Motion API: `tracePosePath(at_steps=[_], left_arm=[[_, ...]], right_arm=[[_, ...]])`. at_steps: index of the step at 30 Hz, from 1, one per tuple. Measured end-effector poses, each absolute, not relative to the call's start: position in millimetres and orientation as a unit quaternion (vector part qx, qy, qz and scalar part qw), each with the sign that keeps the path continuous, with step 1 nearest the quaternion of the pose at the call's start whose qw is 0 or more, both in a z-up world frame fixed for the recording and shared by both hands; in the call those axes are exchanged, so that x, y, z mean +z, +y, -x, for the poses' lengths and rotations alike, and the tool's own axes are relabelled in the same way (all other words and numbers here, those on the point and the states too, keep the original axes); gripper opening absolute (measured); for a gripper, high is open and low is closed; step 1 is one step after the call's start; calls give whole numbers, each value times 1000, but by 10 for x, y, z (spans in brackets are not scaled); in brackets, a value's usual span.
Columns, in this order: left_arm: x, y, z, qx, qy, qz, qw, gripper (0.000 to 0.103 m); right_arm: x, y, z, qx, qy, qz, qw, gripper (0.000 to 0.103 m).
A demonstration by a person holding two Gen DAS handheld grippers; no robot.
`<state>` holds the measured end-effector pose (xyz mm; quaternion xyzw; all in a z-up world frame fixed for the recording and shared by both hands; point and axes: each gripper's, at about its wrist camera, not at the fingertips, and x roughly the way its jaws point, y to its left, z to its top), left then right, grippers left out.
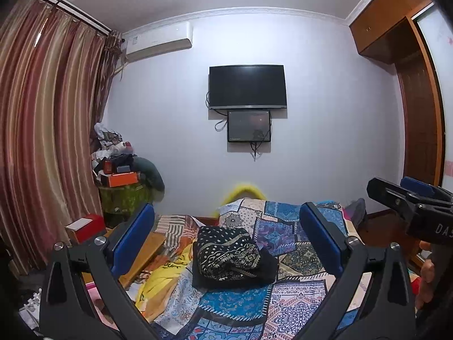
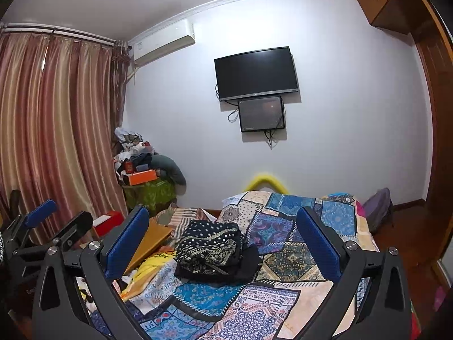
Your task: Fold large clothes
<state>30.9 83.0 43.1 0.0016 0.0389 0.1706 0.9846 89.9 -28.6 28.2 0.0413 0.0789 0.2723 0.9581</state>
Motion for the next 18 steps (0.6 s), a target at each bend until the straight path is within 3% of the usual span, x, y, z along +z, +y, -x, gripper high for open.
tracePosePath(at_steps=[18], left_arm=[[353,933,-349,168,55,21,984,103]], right_arm=[[238,-281,-823,269,99,-20,958,103]])
